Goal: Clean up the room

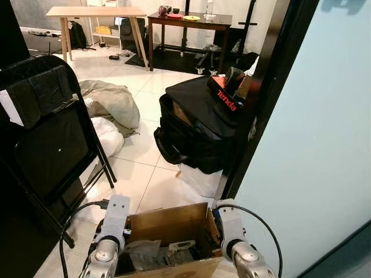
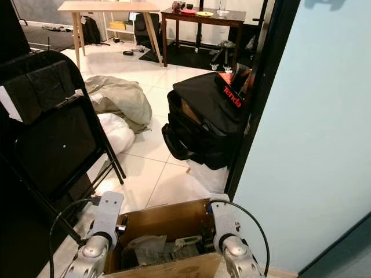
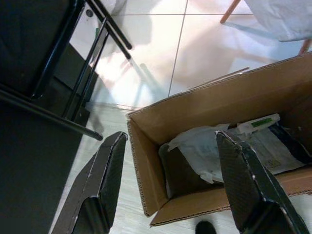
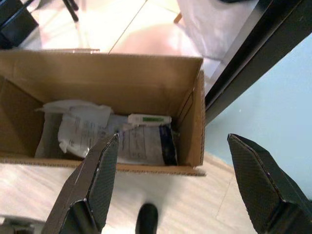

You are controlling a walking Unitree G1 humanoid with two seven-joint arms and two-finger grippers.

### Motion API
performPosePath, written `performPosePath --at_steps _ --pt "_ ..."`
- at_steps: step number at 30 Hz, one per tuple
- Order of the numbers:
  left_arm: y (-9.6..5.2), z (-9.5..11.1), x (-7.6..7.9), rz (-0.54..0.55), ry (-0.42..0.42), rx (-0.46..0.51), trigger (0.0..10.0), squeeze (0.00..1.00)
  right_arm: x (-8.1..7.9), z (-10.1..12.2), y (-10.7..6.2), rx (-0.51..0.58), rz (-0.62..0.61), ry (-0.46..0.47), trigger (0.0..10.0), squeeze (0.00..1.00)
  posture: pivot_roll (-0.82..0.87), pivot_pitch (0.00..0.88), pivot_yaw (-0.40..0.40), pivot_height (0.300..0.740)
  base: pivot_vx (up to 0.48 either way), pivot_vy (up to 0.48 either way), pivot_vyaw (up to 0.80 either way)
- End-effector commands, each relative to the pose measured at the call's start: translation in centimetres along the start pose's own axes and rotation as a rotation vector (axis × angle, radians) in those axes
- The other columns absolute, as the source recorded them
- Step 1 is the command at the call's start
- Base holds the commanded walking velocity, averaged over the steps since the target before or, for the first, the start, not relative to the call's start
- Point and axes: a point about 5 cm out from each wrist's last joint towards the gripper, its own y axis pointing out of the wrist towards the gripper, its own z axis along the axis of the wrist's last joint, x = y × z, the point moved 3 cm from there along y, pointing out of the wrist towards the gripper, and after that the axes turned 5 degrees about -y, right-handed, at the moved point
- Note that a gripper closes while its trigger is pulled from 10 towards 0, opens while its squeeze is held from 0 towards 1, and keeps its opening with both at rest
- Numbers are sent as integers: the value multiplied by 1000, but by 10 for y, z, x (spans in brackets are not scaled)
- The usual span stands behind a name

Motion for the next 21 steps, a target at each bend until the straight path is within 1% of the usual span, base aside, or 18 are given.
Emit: performPosePath --at_steps 1,3,4,6,7,11,12,21 --pt "-2 -8 4 -10 -4 -30 10000 0 -1 -5 -1 0 -7 5 10000 0 -5 61 -44 740 0 0 0" --pt "-2 -7 1 14 -19 -25 10000 0 -1 -3 -2 20 -16 41 10000 0 -5 57 -44 740 0 0 0" --pt "-2 -6 0 17 -47 -18 10000 0 -1 -2 -2 27 -14 55 10000 0 -4 55 -46 740 0 0 0" --pt "-2 -4 -1 16 -79 -11 10000 0 -1 0 -2 33 -10 66 10000 0 -4 55 -46 740 0 0 0" --pt "-2 -1 0 -1 -93 13 10000 0 -2 0 -2 36 -7 71 10000 0 -4 55 -47 740 0 0 0" --pt "-2 1 1 -18 -84 24 10000 0 -2 0 -2 33 -7 72 10000 0 -3 53 -49 740 0 0 0" --pt "-2 0 2 -29 -74 15 10000 0 -2 -1 -2 18 -5 60 10000 0 -3 55 -50 740 0 0 0" --pt "-3 0 1 -33 -57 19 10000 0 -3 -2 -2 16 -4 66 10000 0 -3 58 -51 740 0 0 -778"
